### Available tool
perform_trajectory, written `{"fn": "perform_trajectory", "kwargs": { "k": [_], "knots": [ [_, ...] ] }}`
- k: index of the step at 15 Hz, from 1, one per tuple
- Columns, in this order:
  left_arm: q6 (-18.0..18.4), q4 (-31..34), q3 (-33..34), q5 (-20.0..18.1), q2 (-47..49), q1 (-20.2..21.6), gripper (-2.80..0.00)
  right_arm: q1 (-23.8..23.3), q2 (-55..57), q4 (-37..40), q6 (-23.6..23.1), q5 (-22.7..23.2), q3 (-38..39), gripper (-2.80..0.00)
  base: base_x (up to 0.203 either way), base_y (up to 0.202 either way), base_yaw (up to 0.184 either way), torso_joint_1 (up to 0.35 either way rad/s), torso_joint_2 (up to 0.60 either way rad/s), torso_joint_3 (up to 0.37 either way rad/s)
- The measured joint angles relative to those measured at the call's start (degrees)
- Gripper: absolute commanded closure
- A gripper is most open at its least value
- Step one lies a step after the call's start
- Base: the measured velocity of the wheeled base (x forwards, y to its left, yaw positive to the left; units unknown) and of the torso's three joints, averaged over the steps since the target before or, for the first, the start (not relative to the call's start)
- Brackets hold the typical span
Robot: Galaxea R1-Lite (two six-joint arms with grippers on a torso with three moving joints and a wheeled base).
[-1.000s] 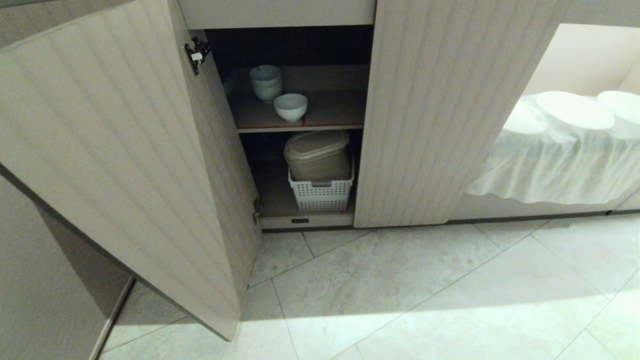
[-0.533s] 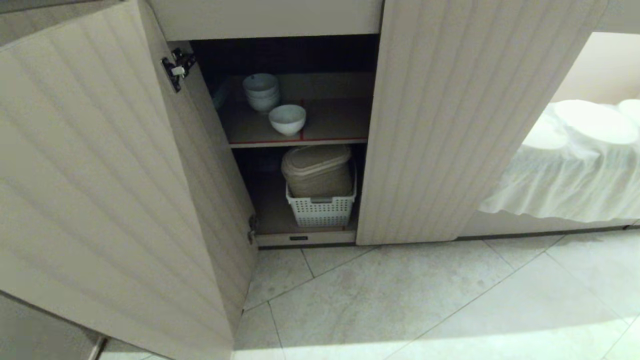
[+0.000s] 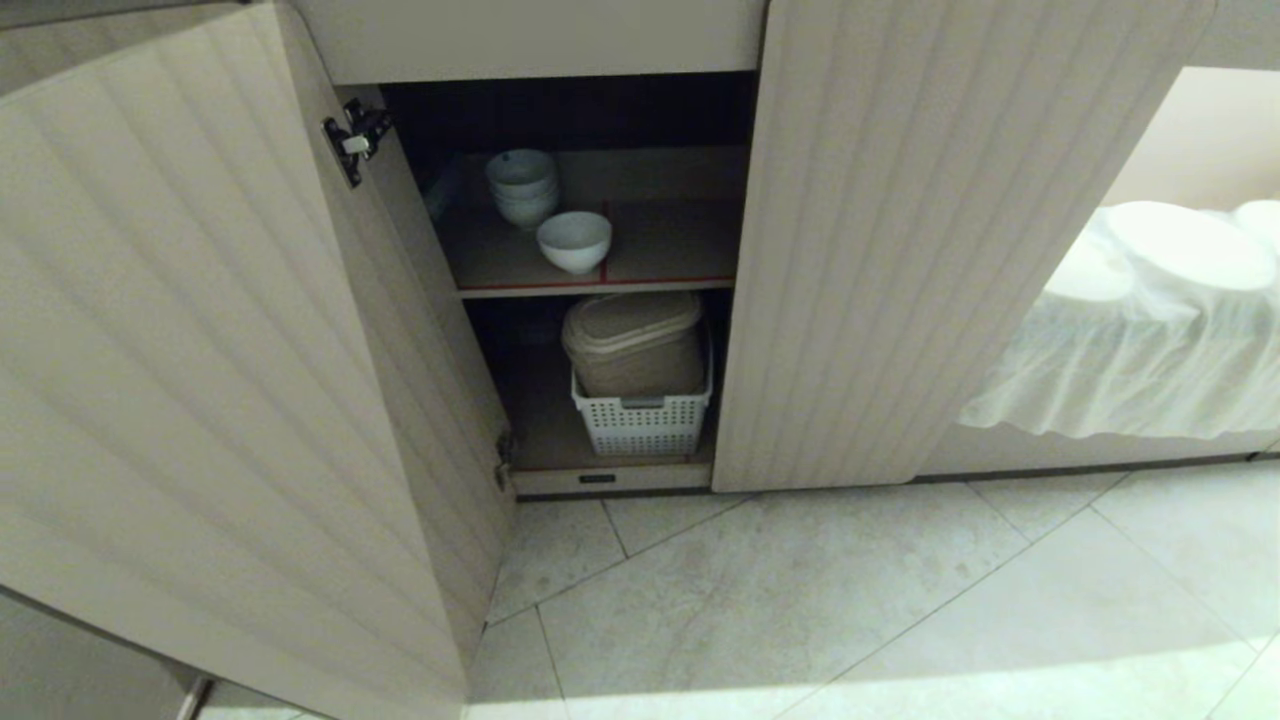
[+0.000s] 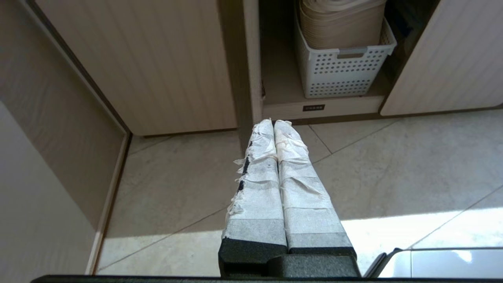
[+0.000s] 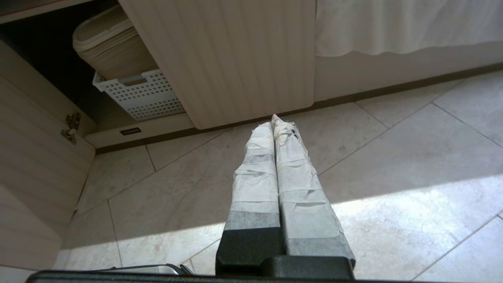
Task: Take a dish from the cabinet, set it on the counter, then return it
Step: Take the bowl from the cabinet
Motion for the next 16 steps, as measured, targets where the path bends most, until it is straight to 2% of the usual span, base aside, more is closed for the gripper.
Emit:
{"fn": "perform_trajectory", "kwargs": {
  "k": [16],
  "knots": [
    [-0.11,0.02,0.00,0.12,0.00,0.00,0.00,-0.02,0.00,-0.05,0.02,0.00,0.00,0.00,0.000,0.000,0.000,0.000,0.00,0.000]
  ]
}}
